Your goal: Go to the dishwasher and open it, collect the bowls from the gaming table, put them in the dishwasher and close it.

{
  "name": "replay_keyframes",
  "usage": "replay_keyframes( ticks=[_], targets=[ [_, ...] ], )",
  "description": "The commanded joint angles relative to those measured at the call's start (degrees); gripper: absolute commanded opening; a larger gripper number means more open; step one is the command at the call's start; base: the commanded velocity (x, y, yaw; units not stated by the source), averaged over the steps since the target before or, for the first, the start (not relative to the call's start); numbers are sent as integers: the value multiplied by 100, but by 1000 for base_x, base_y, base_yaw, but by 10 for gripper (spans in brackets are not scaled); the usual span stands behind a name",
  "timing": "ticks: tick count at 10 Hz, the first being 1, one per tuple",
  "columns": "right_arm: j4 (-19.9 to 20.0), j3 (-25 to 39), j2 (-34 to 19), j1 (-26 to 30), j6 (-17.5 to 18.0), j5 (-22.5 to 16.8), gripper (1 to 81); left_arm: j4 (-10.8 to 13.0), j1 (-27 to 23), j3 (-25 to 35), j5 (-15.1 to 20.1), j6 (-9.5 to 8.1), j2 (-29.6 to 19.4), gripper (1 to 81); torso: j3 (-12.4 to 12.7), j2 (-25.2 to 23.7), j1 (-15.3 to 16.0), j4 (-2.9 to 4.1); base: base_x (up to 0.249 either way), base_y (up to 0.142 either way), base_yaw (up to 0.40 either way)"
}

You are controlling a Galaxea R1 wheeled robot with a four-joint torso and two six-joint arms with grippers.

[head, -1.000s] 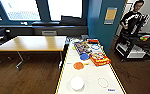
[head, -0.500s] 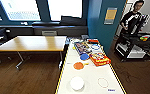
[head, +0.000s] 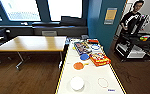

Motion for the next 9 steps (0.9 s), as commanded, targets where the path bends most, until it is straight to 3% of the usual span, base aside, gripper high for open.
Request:
replay_keyframes(
  ticks=[1,4,7,8,9],
  targets=[
    [-141,-14,-227,139,-11,-101,10,-20,-110,1760,17,-32,-1558,811,-2,0,0,0,0,0,0],
    [-141,-111,-121,104,-11,-101,10,-55,-66,2489,-238,-58,-2454,811,0,-2,-2,0,0,0,0],
    [-123,-708,318,-10,-11,-30,10,-64,-128,3781,-352,-49,-3281,811,0,-2,-2,0,0,0,0],
    [-123,-831,433,-11,-11,-30,10,-99,-180,4238,-668,-67,-3676,811,0,-2,-2,0,0,0,0],
    [-123,-814,468,-11,-11,-22,10,-179,-259,4616,-853,-207,-4054,811,0,-2,-4,0,0,0,0]
  ],
)
